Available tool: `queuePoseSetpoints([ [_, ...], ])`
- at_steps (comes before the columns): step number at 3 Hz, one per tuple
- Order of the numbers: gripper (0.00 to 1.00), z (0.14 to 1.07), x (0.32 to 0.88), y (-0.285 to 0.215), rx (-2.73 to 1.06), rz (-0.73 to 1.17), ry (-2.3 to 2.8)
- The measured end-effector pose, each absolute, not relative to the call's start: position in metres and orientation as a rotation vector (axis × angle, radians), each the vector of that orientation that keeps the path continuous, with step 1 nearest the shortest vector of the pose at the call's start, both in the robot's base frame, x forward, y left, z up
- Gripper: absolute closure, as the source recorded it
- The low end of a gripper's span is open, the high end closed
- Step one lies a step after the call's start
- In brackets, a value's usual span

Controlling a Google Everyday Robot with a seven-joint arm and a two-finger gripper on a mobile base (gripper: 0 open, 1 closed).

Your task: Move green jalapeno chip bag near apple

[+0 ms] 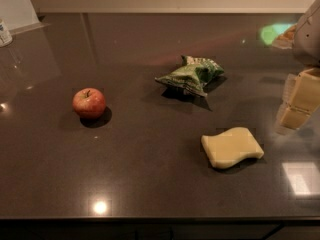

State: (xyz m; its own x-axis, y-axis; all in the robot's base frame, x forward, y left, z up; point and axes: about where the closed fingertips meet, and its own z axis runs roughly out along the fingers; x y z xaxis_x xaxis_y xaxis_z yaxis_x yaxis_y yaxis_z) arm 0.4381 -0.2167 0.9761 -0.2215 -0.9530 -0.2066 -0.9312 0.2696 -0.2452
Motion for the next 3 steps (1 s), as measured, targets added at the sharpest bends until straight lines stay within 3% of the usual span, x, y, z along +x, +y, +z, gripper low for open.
queuePoseSetpoints([
  [1,0.0,0.976,0.441,-0.214,-1.725,-0.096,2.217],
  [3,0.0,0.943,0.497,-0.174,-1.661,0.026,2.156],
])
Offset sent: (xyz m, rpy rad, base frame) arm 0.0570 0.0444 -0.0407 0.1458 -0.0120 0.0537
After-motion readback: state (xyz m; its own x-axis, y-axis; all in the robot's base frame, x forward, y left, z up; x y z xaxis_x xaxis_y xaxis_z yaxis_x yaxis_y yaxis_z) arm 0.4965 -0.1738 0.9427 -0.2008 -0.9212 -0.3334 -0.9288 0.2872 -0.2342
